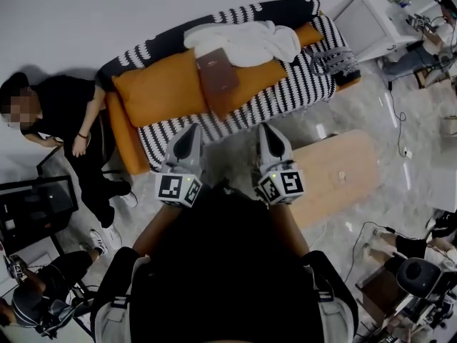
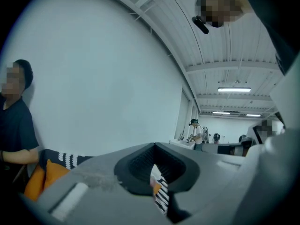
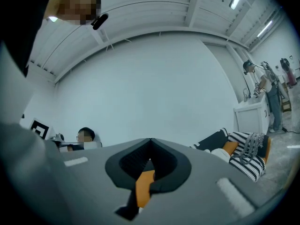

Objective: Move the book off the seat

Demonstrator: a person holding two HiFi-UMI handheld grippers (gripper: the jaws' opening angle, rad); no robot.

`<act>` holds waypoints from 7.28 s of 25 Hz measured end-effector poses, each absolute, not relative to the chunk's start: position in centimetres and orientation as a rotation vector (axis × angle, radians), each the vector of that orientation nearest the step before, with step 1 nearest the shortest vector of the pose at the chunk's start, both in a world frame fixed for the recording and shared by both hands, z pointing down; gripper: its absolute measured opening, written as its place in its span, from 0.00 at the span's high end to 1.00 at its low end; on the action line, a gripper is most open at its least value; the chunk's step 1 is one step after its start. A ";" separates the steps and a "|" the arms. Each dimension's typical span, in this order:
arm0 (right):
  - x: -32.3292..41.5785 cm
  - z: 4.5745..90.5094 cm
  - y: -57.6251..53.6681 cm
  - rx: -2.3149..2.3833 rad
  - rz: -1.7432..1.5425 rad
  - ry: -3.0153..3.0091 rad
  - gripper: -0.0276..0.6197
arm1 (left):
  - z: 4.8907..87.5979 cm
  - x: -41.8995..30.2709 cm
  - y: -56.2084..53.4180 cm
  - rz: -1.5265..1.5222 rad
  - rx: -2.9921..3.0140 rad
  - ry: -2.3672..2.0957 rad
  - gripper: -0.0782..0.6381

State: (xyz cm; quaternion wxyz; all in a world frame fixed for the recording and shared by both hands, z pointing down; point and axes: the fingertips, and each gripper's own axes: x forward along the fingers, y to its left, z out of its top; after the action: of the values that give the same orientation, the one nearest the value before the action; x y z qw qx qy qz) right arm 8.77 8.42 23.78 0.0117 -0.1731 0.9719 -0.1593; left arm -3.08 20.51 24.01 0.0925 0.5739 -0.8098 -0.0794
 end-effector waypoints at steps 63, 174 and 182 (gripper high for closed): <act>-10.6 28.6 0.0 -0.771 -0.551 3.100 0.95 | 26.9 -22.7 10.5 -0.296 1.798 -2.214 0.88; -17.0 78.9 -12.9 -0.313 -1.489 3.366 0.55 | 61.8 -26.7 -5.6 -0.164 1.414 -2.102 0.88; -17.1 79.5 -13.1 -0.256 -1.536 3.347 0.54 | 62.3 -27.2 -5.2 -0.173 1.387 -2.110 0.88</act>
State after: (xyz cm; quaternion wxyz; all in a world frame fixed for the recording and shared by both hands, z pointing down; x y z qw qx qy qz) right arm -17.15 -13.05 79.47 -0.2715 -0.0668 0.8726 -0.4004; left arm -27.23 -5.19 62.30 0.3006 0.5226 -0.7952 -0.0653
